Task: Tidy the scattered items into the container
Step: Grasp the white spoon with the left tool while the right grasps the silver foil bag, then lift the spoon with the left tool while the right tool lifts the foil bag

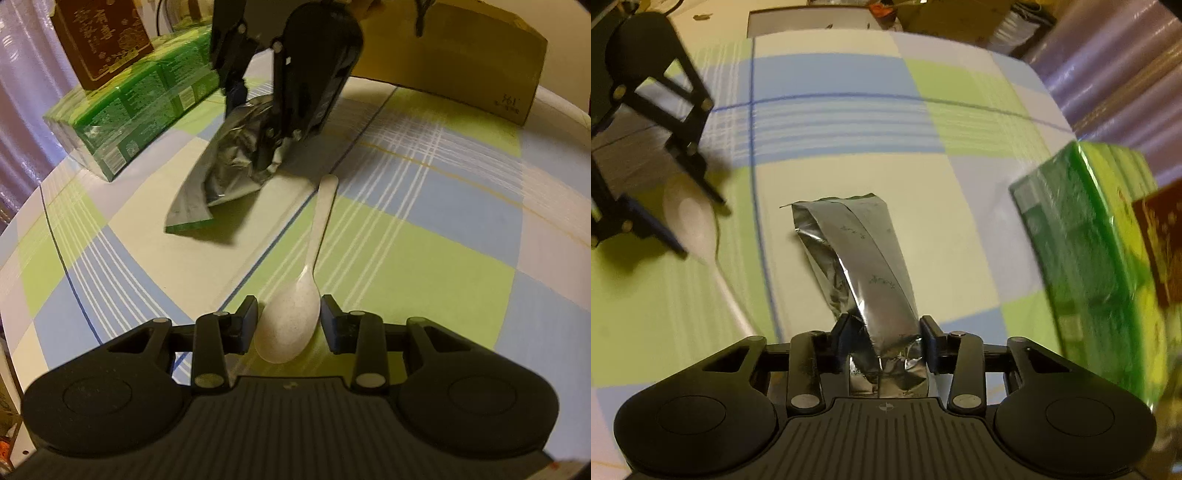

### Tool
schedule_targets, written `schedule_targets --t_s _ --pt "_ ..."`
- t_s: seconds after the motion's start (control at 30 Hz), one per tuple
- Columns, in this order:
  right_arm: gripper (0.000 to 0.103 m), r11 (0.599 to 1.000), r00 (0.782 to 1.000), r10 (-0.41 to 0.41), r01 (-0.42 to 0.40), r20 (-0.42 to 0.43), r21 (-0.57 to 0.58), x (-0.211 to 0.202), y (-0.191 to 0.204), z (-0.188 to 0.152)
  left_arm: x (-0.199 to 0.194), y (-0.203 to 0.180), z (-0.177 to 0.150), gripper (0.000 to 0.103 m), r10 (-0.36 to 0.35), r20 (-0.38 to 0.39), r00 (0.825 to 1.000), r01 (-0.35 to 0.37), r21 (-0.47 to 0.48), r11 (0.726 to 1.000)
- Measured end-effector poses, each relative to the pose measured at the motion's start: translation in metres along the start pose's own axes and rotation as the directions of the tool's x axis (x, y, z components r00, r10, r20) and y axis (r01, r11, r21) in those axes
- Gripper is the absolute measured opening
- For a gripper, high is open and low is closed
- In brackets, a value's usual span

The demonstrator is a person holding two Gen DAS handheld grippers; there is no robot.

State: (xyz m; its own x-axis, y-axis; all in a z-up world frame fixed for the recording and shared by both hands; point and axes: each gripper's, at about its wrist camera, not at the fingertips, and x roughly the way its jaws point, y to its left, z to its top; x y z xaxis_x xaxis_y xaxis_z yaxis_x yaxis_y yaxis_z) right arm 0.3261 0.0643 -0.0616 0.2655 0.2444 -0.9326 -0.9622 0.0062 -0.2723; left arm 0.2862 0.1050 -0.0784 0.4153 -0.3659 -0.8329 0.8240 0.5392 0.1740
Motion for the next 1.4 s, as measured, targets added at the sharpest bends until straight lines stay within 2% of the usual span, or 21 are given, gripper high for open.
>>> schedule_targets --t_s 0.23,0.37,0.53,0.67,0.73,0.83,0.87,0.93,1.0,1.03,1.1,1.13,1.2,1.33,1.4 --pt "0.035 0.987 0.997 0.047 -0.037 -0.066 0.155 -0.027 0.037 -0.038 -0.009 -0.024 -0.001 0.031 -0.005 -0.048 0.999 0.006 0.025 1.0" --pt "0.033 0.943 0.995 0.041 -0.009 -0.09 0.332 -0.048 0.061 -0.071 -0.015 -0.044 -0.002 0.031 -0.001 -0.071 0.997 0.001 0.006 1.0" --pt "0.032 0.853 0.995 0.055 -0.004 -0.082 0.522 -0.083 0.108 -0.117 -0.021 -0.075 0.0 0.031 0.019 -0.115 0.993 -0.025 -0.052 0.998" --pt "0.031 0.735 0.997 0.069 -0.029 -0.033 0.677 -0.108 0.138 -0.145 -0.024 -0.1 0.005 0.031 0.041 -0.159 0.986 -0.059 -0.113 0.992" --pt "0.031 0.665 0.997 0.08 -0.053 0.0 0.745 -0.118 0.147 -0.155 -0.025 -0.11 0.007 0.03 0.05 -0.181 0.982 -0.082 -0.174 0.981" --pt "0.032 0.624 0.997 0.071 -0.066 0.028 0.779 -0.127 0.166 -0.162 -0.027 -0.126 0.01 0.028 0.064 -0.208 0.976 -0.12 -0.264 0.957" --pt "0.033 0.617 0.997 0.066 -0.076 0.044 0.784 -0.13 0.171 -0.165 -0.029 -0.132 0.01 0.028 0.07 -0.21 0.975 -0.13 -0.284 0.95" --pt "0.039 0.641 0.996 0.054 -0.091 0.073 0.762 -0.136 0.185 -0.169 -0.032 -0.146 0.008 0.028 0.083 -0.204 0.976 -0.147 -0.324 0.935" --pt "0.053 0.662 0.995 0.033 -0.09 0.091 0.744 -0.141 0.194 -0.173 -0.037 -0.162 0.006 0.029 0.109 -0.185 0.977 -0.166 -0.333 0.928" --pt "0.064 0.67 0.994 0.016 -0.089 0.106 0.737 -0.142 0.197 -0.176 -0.038 -0.168 0.004 0.031 0.123 -0.172 0.977 -0.175 -0.33 0.928" --pt "0.073 0.68 0.992 -0.018 -0.081 0.128 0.728 -0.144 0.204 -0.181 -0.04 -0.175 0.001 0.053 0.151 -0.135 0.979 -0.188 -0.33 0.925" --pt "0.078 0.678 0.991 -0.03 -0.078 0.134 0.731 -0.145 0.207 -0.184 -0.041 -0.177 -0.001 0.054 0.162 -0.116 0.98 -0.193 -0.339 0.921" --pt "0.081 0.657 0.988 -0.036 -0.087 0.147 0.749 -0.143 0.209 -0.191 -0.044 -0.179 -0.005 0.054 0.173 -0.075 0.982 -0.188 -0.374 0.908" --pt "0.082 0.614 0.983 -0.05 -0.109 0.176 0.782 -0.137 0.208 -0.199 -0.044 -0.169 -0.012 0.054 0.18 -0.039 0.983 -0.176 -0.479 0.86" --pt "0.082 0.598 0.981 -0.052 -0.118 0.185 0.793 -0.136 0.208 -0.2 -0.046 -0.166 -0.014 0.054 0.173 -0.025 0.985 -0.163 -0.491 0.856"
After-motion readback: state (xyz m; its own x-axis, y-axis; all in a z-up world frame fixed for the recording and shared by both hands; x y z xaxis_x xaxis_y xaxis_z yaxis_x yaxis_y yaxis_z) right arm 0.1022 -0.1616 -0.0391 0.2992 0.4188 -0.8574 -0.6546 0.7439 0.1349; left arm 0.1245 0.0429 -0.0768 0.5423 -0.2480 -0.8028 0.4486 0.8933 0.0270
